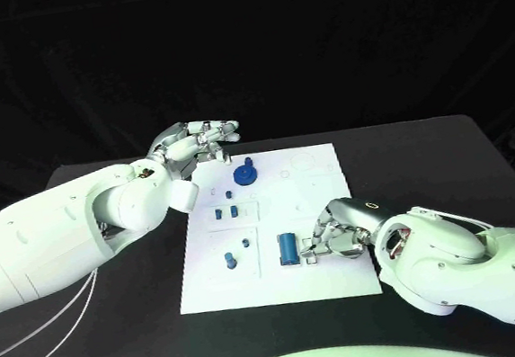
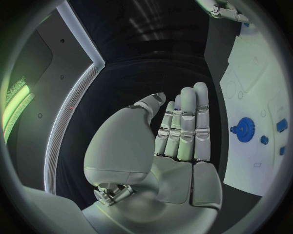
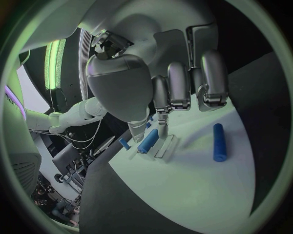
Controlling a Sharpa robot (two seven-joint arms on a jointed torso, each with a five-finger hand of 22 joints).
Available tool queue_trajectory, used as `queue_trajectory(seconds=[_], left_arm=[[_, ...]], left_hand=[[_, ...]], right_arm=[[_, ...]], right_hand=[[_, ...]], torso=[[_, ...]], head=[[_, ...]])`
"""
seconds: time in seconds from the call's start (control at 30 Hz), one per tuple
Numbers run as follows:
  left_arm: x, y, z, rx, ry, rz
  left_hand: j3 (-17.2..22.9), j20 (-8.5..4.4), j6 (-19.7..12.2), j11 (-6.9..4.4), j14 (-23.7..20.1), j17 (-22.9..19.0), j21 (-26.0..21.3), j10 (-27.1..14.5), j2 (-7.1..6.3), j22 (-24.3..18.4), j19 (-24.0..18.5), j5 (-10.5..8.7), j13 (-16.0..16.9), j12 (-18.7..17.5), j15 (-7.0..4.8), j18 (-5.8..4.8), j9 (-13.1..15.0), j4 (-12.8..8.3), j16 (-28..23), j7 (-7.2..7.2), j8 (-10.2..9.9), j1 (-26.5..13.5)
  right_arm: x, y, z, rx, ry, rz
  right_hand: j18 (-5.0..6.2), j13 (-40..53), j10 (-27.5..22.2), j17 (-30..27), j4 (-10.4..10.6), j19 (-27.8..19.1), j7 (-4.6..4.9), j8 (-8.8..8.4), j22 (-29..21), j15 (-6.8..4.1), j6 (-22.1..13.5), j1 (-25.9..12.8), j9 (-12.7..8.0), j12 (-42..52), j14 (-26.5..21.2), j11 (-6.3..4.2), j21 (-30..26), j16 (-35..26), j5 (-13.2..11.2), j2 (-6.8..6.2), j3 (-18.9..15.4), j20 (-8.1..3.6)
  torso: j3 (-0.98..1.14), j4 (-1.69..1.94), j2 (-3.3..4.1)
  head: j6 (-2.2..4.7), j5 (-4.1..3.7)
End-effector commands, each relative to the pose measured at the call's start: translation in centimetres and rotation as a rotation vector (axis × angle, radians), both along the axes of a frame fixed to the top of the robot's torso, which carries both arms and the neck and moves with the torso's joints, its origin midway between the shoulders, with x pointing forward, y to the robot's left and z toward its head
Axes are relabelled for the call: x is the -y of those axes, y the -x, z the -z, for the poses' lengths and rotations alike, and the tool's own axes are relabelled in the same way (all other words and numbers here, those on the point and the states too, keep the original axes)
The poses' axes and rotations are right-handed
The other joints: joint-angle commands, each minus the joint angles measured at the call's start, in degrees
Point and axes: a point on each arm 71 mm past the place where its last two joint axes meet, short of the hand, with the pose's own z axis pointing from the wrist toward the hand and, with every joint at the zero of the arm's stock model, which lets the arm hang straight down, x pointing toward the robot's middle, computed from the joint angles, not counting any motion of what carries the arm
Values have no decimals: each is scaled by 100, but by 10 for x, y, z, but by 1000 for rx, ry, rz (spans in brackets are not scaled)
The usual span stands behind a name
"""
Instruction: Assemble the parts on the task board
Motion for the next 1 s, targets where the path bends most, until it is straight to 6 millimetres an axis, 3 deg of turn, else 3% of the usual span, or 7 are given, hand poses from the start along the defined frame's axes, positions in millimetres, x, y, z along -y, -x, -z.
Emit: queue_trajectory(seconds=[0.03,0.13,0.27,0.33,0.47,0.73,1.0], left_arm=[[1,1,-1,3,11,12],[0,1,-2,4,10,11],[-1,1,-2,5,10,9],[-1,1,-2,6,10,8],[-1,2,-2,6,11,9],[-1,1,-2,7,12,11],[-1,1,-2,6,11,10]], left_hand=[[0,-1,-47,-2,-46,-8,-22,-50,44,-8,26,1,4,39,-11,35,0,12,16,-6,33,16],[0,-1,-47,-2,-46,-8,-22,-50,44,-8,26,1,4,39,-11,35,0,12,16,-6,33,16],[0,-1,-47,-2,-46,-8,-22,-50,44,-8,26,1,4,39,-11,35,0,12,16,-6,33,16],[0,-1,-47,-2,-46,-8,-22,-50,44,-8,26,1,4,39,-11,35,0,12,16,-6,33,16],[0,-1,-47,-2,-46,-8,-22,-50,44,-8,26,1,4,39,-11,35,0,12,16,-6,33,16],[0,-1,-47,-2,-46,-8,-22,-50,44,-8,26,1,4,39,-11,35,0,12,16,-6,33,16],[1,-2,-50,-1,-47,-11,-26,-54,45,-11,29,0,4,46,-11,35,0,7,17,-5,37,27]], right_arm=[[11,2,-8,53,-45,13],[24,5,-12,80,-37,18],[44,7,-16,115,4,32],[53,7,-16,124,25,42],[66,7,-15,135,64,61],[75,5,-4,121,116,87],[72,3,8,108,134,95]], right_hand=[[-38,679,96,692,-76,608,17,-61,1508,-18,-105,177,-17,-65,435,-19,31,-43,129,100,74,-16],[-38,697,103,723,-218,608,10,-104,1508,-19,-131,429,-40,-48,441,-25,31,-27,313,151,189,-13],[-38,719,117,783,-315,608,12,-150,1508,-21,-135,590,-74,-23,454,-27,31,7,220,170,290,-16],[-38,715,114,787,-328,608,17,-168,1508,-19,-143,609,-88,-31,455,-23,31,9,221,168,307,-15],[-38,729,123,802,-338,608,17,-178,1508,-17,-135,627,-98,-13,458,-22,31,17,237,171,326,-13],[-38,732,125,811,-328,608,20,-187,1508,-15,-108,609,-111,-12,460,-20,31,22,267,161,335,-12],[-38,732,126,812,-289,608,21,-200,1508,-12,-80,556,-128,-17,460,-18,31,23,296,149,337,-9]], torso=[[-3,-10,-4],[-1,-12,-3],[5,-27,-7],[-3,-27,-12],[0,-34,-13],[1,-14,-5],[-2,-9,-1]], head=[[9,-20],[12,-60],[23,-103],[15,-127],[19,-124],[29,-158],[21,-138]])
